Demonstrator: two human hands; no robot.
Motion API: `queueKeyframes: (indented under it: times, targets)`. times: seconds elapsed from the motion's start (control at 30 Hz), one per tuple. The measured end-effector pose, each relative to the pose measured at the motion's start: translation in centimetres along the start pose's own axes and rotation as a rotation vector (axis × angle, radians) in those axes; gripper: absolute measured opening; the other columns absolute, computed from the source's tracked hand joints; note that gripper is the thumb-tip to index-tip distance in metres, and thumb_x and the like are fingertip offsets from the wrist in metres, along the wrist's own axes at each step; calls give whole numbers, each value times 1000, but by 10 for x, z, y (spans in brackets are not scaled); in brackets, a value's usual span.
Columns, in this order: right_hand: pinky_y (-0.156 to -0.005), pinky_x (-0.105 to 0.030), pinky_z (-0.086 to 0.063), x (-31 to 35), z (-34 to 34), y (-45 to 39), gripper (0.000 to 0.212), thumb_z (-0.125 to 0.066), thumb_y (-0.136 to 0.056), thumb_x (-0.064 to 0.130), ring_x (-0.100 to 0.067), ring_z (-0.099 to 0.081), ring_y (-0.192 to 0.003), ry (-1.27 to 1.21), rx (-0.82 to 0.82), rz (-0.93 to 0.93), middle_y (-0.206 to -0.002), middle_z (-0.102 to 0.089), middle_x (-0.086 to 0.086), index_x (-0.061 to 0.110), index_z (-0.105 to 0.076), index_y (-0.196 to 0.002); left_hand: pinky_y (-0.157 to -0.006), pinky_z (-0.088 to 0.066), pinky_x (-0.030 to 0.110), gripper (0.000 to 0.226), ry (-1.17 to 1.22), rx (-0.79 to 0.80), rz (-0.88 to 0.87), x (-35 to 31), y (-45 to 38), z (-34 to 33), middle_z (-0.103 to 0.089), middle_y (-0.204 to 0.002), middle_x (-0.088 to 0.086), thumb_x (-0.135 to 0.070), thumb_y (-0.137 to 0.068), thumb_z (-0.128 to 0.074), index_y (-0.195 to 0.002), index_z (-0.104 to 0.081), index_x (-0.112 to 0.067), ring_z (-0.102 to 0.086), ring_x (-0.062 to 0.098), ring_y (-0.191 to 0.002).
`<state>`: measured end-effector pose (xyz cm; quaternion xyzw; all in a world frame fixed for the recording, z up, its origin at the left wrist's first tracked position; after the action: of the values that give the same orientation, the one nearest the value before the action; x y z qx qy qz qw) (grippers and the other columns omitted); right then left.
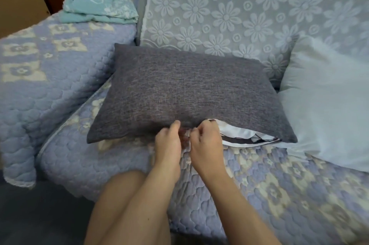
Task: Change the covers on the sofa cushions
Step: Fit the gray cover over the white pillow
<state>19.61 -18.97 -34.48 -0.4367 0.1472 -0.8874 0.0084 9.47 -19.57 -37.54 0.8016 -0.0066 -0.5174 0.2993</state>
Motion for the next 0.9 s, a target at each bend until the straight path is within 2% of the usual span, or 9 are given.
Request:
queueKeyframes:
  times: [0.07, 0.2, 0.33, 0.47, 0.67, 0.77, 0.83, 0.9]
  targets:
    - [-71, -27, -31, 2, -1, 5, 29, -50, -93, 9, -18, -42, -77, 44, 32, 54, -81, -39, 6, 21, -34, -72, -74, -55, 40, 31, -55, 80, 30, 3, -2, -6, -76, -85, 12, -34, -97, -63, -87, -72, -7, -72, 25, -78]
    - [-70, -38, -38, -2, 1, 6, 18, -42, -92, 21, -22, -45, -78, 199, 11, 112, -80, -47, 1, 19, -36, -76, -59, -50, 35, 33, -220, -66, -117, -7, -1, -4, -67, -63, 6, -30, -96, -64, -73, -62, -7, -64, 20, -60]
    - [-68, -43, -40, -18, 18, 9, 27, -53, -92, 14, -25, -45, -74, 308, -90, 41, -72, -45, 3, 18, -34, -72, -68, -56, 41, 33, -241, -107, -124, -3, 0, -1, -67, -59, 1, -28, -96, -61, -70, -63, -8, -62, 18, -59]
    - [-67, -41, -35, -30, 38, 13, 36, -56, -91, 9, -25, -41, -73, 370, -157, -13, -67, -38, 6, 19, -30, -68, -67, -52, 37, 32, -231, -142, -134, 0, 2, -3, -67, -62, 1, -26, -97, -60, -70, -64, -8, -60, 16, -59]
    - [-53, -36, -22, -56, 76, 0, 27, -51, -92, 9, -26, -42, -66, 310, -232, -234, -65, -45, -6, 8, -37, -68, -69, -49, 38, 28, -132, -210, -174, -6, -4, 10, -68, -70, 0, -27, -99, -57, -76, -61, -11, -60, 18, -63]
    - [-52, -32, -24, -55, 79, 3, 29, -51, -96, 14, -21, -41, -65, 215, -153, -224, -69, -48, -7, 11, -39, -70, -67, -48, 38, 35, -64, -15, -32, 0, -3, -2, -67, -73, 5, -37, -102, -55, -80, -62, -11, -59, 16, -62]
    - [-52, -31, -27, -51, 78, 5, 28, -51, -96, 13, -19, -39, -64, 169, -80, -206, -70, -47, -6, 10, -40, -70, -67, -47, 38, 46, -166, 174, 55, 10, 5, -19, -69, -75, 7, -51, -99, -56, -82, -68, -10, -62, 18, -65]
    - [-53, -29, -28, -50, 80, 7, 26, -50, -95, 10, -13, -34, -60, 111, -12, -198, -69, -45, -7, 5, -41, -72, -68, -49, 38, 52, -243, 294, 71, 17, 11, -35, -72, -81, 6, -57, -96, -56, -89, -71, -8, -64, 18, -70]
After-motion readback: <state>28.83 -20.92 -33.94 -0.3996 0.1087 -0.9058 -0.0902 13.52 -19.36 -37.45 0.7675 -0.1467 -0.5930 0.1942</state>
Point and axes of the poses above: each hand's wrist, its own y-axis away from the middle knuckle, its own z-axis out of the back of the hand, x = y × z, the point moved 4 cm from there along -y, towards the middle knuckle
